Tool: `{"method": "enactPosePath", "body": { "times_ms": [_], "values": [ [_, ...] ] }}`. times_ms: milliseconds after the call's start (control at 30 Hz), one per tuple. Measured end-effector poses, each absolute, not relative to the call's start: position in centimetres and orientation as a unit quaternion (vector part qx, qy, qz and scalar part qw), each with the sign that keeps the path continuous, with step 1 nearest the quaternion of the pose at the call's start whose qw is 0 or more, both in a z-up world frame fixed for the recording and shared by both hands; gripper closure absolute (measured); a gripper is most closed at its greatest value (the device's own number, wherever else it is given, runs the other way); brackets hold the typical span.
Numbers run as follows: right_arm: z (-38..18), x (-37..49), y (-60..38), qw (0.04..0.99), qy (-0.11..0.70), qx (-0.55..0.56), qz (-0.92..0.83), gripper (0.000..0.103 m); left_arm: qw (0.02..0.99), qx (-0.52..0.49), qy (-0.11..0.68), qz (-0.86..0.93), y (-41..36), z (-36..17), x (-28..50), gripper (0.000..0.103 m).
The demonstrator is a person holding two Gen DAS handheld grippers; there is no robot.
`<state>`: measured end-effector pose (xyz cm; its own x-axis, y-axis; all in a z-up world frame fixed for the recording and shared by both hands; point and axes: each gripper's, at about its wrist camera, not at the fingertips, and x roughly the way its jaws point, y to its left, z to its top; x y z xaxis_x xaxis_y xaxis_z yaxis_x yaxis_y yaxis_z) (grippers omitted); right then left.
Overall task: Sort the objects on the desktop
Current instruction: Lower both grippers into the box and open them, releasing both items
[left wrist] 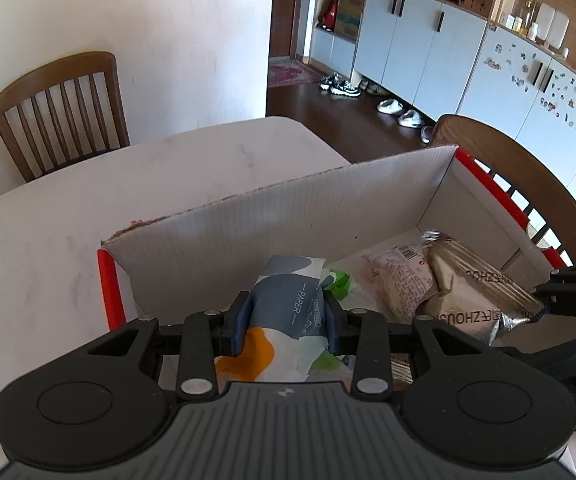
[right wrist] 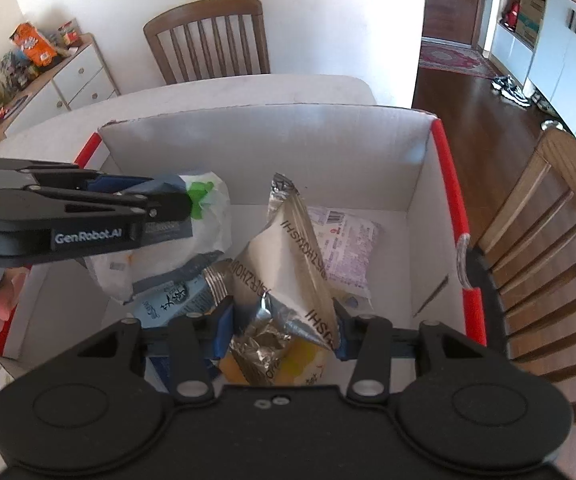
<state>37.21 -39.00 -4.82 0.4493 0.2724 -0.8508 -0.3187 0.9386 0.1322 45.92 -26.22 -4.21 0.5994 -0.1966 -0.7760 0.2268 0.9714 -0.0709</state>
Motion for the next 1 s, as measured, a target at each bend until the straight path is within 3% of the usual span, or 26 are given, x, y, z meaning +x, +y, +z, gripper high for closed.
{"method": "enactPosePath", "body": {
  "times_ms": [300,367,467,533,1000],
  "values": [
    [-4.9,37.7,-37.9,0.849,0.494,-0.052,0.178,0.054,0.884,0.019,0.452,-0.12,-26.2,-4.4,46.7,0.065],
    [-5.0,37.6,-37.9,0.85,0.493,-0.054,0.176,0.053,0.883,0.022,0.452,-0.125,-26.4,-4.4,46.5,0.061],
    [-4.9,37.5,-37.9,0.852,0.489,-0.052,0.177,0.039,0.885,0.027,0.446,-0.13,-26.7,-4.1,46.2,0.05],
    [-4.7,37.3,-37.9,0.855,0.484,-0.053,0.18,0.039,0.887,0.029,0.441,-0.133,-27.0,-4.0,45.8,0.045],
    [-2.2,35.2,-38.5,0.868,0.459,-0.052,0.183,0.032,0.891,0.017,0.421,-0.17,-26.6,-1.7,43.3,0.038]
  ]
}}
